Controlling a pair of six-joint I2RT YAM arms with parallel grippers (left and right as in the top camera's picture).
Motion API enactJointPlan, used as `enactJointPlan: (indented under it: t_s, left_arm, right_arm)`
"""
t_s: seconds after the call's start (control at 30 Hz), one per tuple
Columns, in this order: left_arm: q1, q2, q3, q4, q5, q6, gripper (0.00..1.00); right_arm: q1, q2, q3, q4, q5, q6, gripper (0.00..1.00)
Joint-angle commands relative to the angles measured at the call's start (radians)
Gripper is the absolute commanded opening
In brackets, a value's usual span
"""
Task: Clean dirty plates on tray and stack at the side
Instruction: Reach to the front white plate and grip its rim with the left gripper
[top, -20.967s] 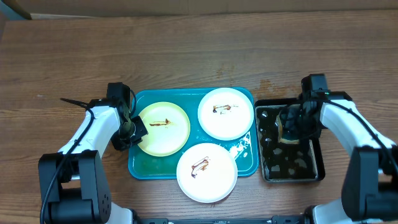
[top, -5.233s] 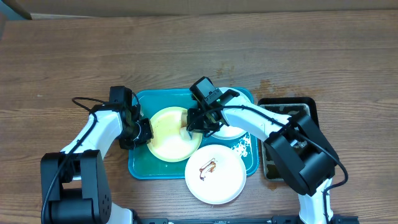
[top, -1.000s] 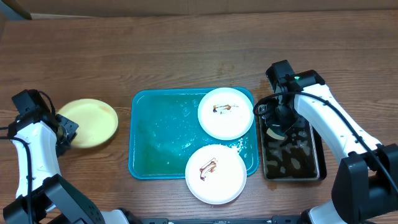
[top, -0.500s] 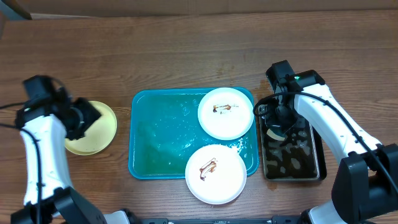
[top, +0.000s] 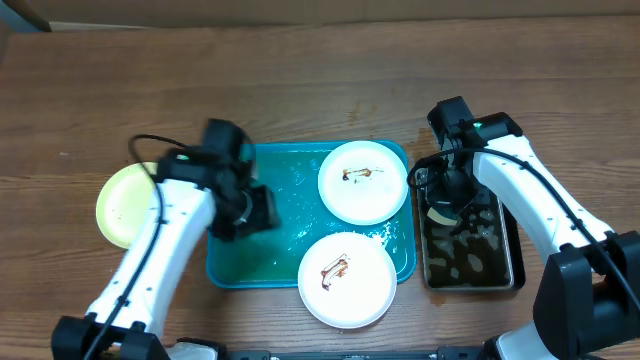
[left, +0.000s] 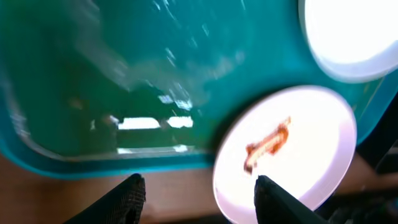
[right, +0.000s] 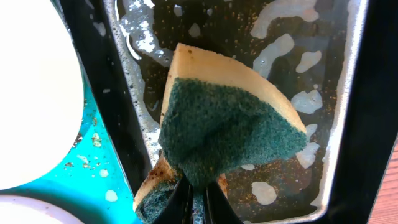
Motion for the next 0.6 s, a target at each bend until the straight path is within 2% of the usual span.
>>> enactJointPlan:
  t_s: [0.0,0.2,0.3,0.57]
  left_arm:
    - [-0.117,-0.015,-0.058,-0.006,0.014,-0.134,0.59]
    - [-0.23,-0.015,-0.122,-0.005,0.019,-0.257,0.61]
    - [-0.266,-0.015,-0.145,0.003,0.033,-0.274,0.6]
    - [-0.343,-0.015,-0.251,0.117,0.044,-0.385,0.58]
  right_arm:
    - [-0.002,-0.016,-0.003,0.002,-0.008,-0.016,0.04]
    - [-0.002,-0.016,-0.003,0.001,-0.011,-0.016,0.04]
    - [-0.002,-0.016,-0.003,0.001,-0.011,-0.016,0.04]
    - [-0.002,-0.016,-0.003,0.001,-0.011,-0.016,0.04]
